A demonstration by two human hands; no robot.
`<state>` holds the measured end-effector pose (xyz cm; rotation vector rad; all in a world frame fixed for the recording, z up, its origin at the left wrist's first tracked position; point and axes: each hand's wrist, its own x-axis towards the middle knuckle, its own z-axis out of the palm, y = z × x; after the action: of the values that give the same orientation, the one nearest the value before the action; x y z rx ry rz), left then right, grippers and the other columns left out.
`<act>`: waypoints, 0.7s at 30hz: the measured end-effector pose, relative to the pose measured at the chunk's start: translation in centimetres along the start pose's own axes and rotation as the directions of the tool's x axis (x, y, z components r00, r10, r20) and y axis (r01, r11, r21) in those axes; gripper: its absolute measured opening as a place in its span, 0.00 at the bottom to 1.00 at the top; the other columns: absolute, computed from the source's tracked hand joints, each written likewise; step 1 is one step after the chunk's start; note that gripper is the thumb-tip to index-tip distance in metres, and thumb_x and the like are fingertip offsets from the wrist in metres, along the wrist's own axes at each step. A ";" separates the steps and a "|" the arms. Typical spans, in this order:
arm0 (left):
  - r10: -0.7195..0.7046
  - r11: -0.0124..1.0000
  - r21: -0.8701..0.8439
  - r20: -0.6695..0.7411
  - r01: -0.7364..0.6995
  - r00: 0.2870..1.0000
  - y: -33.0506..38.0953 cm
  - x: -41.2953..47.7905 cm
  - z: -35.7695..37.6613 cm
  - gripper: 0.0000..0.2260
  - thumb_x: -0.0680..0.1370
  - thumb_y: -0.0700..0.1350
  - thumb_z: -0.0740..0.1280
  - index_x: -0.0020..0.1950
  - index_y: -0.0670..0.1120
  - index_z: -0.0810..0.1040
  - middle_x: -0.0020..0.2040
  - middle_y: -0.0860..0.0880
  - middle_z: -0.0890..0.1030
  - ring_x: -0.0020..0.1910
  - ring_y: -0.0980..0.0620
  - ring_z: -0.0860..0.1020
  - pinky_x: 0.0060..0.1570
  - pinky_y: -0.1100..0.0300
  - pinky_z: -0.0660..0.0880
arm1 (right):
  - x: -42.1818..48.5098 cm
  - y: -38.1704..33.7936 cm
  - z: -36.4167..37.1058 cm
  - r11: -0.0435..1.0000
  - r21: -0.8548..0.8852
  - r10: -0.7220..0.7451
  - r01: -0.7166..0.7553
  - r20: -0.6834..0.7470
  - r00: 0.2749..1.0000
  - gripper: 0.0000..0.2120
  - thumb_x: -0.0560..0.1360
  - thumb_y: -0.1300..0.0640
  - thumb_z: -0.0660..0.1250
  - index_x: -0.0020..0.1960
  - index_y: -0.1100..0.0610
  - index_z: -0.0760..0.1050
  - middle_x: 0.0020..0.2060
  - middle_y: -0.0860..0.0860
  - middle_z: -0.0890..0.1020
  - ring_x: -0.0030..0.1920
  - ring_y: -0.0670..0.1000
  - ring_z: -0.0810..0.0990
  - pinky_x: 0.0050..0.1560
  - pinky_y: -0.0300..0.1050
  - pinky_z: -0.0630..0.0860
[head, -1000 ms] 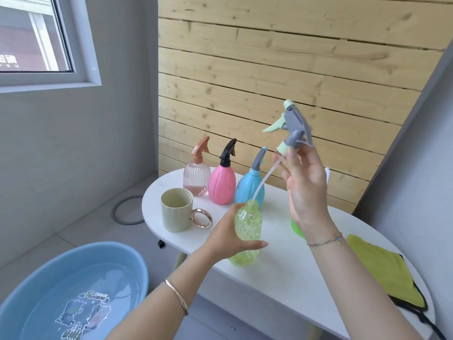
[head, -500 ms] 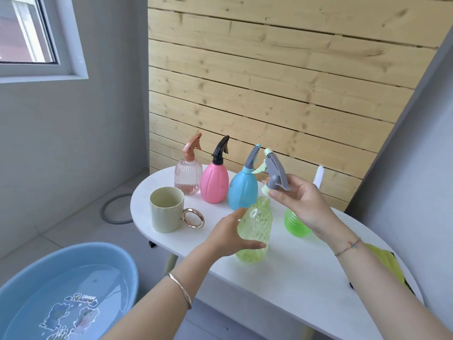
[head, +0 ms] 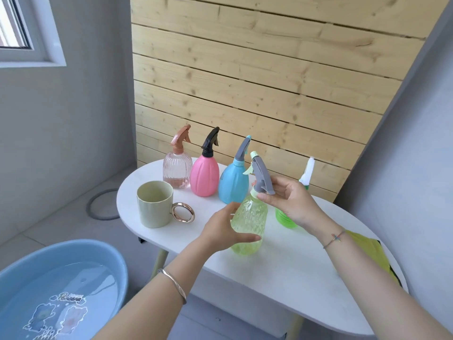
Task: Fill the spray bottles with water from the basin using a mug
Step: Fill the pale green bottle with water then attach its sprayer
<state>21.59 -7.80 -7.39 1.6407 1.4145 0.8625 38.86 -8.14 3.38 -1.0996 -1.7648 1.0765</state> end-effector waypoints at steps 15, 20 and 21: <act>-0.012 1.000 -0.004 0.008 0.012 1.000 0.3 -0.5 0.0 0.47 0.51 0.70 0.75 0.67 0.55 0.71 0.62 0.58 0.77 0.63 0.54 0.75 0.63 0.50 0.74 | 0.0 1.3 0.4 0.996 0.079 -0.027 0.030 -0.040 0.999 0.14 0.74 0.65 0.68 0.59 0.59 0.77 0.53 0.48 0.83 0.56 0.41 0.81 0.53 0.30 0.73; -0.008 1.000 0.009 0.005 0.008 1.000 0.4 -0.7 0.0 0.45 0.52 0.69 0.76 0.67 0.55 0.71 0.61 0.58 0.77 0.62 0.54 0.75 0.63 0.49 0.74 | -0.4 1.3 0.7 0.996 0.064 -0.057 0.062 -0.064 0.996 0.12 0.74 0.66 0.69 0.56 0.57 0.78 0.52 0.48 0.83 0.53 0.40 0.81 0.51 0.30 0.74; -0.014 1.000 0.006 0.006 0.014 1.000 0.4 -0.7 -0.1 0.44 0.54 0.68 0.77 0.67 0.55 0.71 0.61 0.58 0.77 0.63 0.54 0.75 0.63 0.49 0.74 | -0.4 1.2 0.8 0.996 0.053 -0.066 0.070 -0.067 0.996 0.12 0.73 0.66 0.69 0.55 0.56 0.78 0.50 0.47 0.83 0.51 0.39 0.82 0.51 0.30 0.74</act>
<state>21.64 -8.56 -6.97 1.6344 1.4246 0.8451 38.59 -8.40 1.94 -1.0227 -1.6998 1.0310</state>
